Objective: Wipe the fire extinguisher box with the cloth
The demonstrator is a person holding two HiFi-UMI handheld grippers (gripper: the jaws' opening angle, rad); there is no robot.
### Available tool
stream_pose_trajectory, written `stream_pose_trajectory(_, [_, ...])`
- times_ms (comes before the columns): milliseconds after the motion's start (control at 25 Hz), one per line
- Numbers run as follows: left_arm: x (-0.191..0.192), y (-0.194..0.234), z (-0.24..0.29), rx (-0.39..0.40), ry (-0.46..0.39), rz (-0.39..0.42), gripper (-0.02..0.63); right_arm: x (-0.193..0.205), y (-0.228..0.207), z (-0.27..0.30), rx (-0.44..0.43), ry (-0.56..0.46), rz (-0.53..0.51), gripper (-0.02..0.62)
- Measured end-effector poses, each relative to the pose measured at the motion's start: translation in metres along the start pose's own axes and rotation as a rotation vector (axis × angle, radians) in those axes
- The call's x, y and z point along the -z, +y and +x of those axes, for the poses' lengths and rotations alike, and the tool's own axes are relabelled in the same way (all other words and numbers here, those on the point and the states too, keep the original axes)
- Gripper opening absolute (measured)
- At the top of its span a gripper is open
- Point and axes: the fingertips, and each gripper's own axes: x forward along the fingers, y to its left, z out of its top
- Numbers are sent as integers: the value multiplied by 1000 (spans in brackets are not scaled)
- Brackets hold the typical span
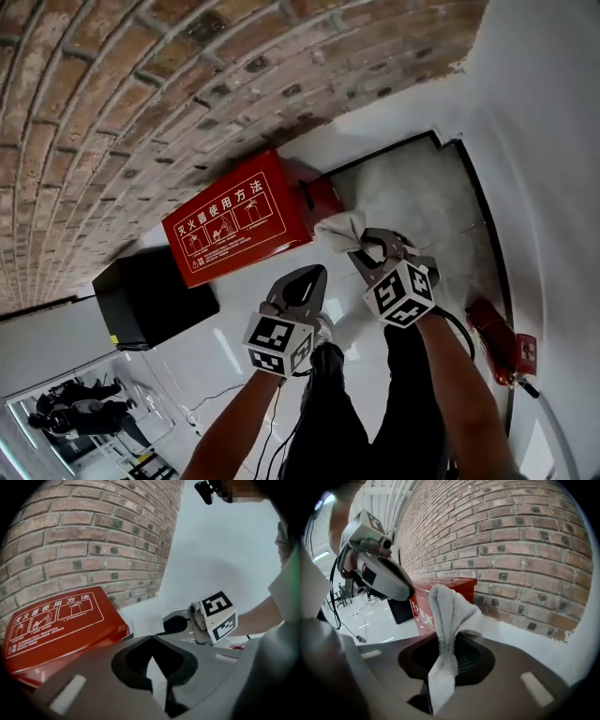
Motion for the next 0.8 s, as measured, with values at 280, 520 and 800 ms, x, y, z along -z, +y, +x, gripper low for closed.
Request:
stream_pose_trajectory(280, [24, 8, 36, -73, 67, -37, 2, 13, 11, 58, -142, -97, -57, 98])
stream_pose_trajectory(520, [42, 21, 51, -95, 90, -91, 2, -1, -5, 82, -153, -140, -108, 97])
stream_pose_trajectory(800, [61, 16, 73, -60, 117, -74, 2, -23, -38, 106, -138, -148, -190, 95])
